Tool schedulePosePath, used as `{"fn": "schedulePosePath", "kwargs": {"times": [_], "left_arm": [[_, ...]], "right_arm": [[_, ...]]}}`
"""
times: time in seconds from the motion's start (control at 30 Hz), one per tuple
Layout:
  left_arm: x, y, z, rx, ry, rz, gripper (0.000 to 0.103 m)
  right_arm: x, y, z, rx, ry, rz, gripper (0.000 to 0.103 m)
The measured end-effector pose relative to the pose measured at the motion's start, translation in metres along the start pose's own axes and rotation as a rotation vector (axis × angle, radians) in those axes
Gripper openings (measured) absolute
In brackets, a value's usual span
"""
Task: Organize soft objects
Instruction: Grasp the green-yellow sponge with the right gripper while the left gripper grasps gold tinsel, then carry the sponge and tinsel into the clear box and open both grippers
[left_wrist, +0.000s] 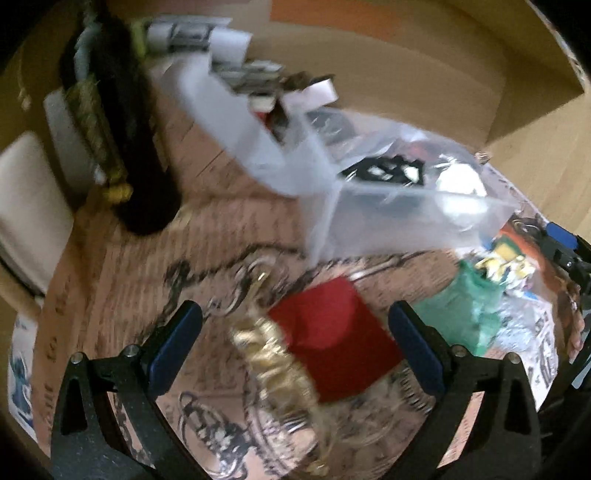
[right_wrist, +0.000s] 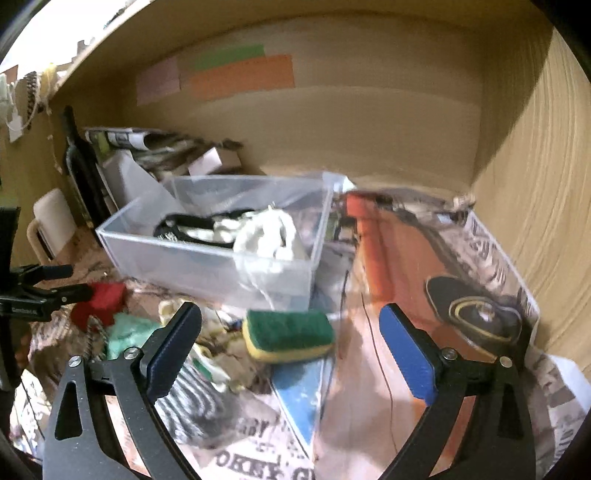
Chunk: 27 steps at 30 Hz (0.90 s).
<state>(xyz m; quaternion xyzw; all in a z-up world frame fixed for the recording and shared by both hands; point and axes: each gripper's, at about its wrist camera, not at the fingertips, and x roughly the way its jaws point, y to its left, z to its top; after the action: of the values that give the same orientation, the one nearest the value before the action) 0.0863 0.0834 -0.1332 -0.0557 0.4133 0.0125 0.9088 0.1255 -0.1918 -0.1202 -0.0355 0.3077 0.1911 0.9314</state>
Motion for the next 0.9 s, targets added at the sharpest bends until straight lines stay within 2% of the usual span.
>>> {"fn": "schedulePosePath", "kwargs": {"times": [0.13,0.17,0.23,0.33,0.4,0.47,0.5,0.53,0.6,0.77,0.9], "left_arm": [[0.006,0.011,-0.014,-0.025,0.017,0.007,0.098],[0.008,0.013,-0.017,-0.029,0.025,0.005,0.091],[0.008,0.012,-0.022,-0.012,0.014,0.025,0.085],[0.005,0.010,-0.026,-0.004,-0.003,0.015,0.069],[0.006,0.008,-0.028,0.002,-0.005,0.002,0.051],[0.008,0.007,-0.029,0.009,-0.010,0.000,0.041],[0.008,0.006,-0.029,0.009,-0.012,-0.005,0.036],[0.008,0.006,-0.028,0.007,-0.013,-0.007,0.034],[0.008,0.008,-0.028,0.001,-0.013,-0.018,0.024],[0.002,0.009,-0.024,-0.005,-0.028,-0.034,0.018],[-0.013,0.005,-0.015,0.004,-0.078,-0.036,0.018]], "right_arm": [[0.009,-0.004,-0.004,0.011,0.034,0.005,0.097],[0.012,-0.004,-0.005,0.011,0.041,0.003,0.097],[0.019,-0.005,-0.005,0.009,0.058,0.004,0.096],[0.029,-0.008,-0.007,0.022,0.089,0.015,0.096],[0.035,-0.011,-0.008,0.034,0.107,0.023,0.090],[0.041,-0.011,-0.009,0.038,0.131,0.040,0.074],[0.043,-0.011,-0.010,0.038,0.143,0.048,0.070],[0.046,-0.010,-0.012,0.035,0.155,0.054,0.063],[0.047,-0.008,-0.013,0.028,0.159,0.059,0.061],[0.036,-0.006,-0.012,0.012,0.118,0.044,0.060],[0.023,-0.006,-0.008,0.017,0.076,0.039,0.060]]}}
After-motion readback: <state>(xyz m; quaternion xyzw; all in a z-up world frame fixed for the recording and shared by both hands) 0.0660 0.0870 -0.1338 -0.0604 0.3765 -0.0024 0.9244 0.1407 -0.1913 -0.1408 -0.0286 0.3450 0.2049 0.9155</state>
